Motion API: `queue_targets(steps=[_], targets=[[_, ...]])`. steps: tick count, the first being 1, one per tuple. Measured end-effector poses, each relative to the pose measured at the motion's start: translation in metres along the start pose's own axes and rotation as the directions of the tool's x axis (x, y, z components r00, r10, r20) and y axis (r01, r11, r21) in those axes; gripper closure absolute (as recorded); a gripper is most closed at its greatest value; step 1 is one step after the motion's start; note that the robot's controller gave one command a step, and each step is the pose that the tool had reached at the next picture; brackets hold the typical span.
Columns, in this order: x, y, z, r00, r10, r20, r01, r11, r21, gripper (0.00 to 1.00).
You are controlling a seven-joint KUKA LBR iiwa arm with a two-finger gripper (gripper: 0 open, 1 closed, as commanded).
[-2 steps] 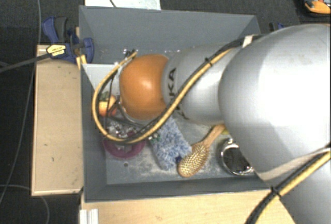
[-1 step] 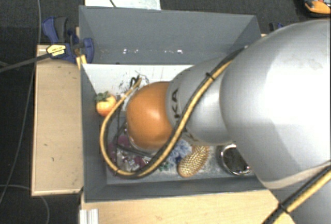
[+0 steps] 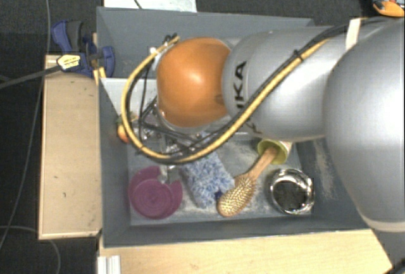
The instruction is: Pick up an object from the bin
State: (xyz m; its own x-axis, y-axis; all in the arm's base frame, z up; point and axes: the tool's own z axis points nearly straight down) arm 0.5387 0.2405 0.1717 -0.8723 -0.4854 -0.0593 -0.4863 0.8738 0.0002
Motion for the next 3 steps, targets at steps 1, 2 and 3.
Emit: queue_targets(steps=[1,2,3], targets=[[0.003,0.001,0.004,1.0,-0.001,-0.01,0.001,1.0,-0.001,0.0],[0.025,-0.005,0.077,0.971,-0.241,-0.005,0.241,0.971,-0.003,0.0],[0.038,-0.008,0.079,0.971,-0.237,-0.003,0.237,0.971,-0.002,1.0]])
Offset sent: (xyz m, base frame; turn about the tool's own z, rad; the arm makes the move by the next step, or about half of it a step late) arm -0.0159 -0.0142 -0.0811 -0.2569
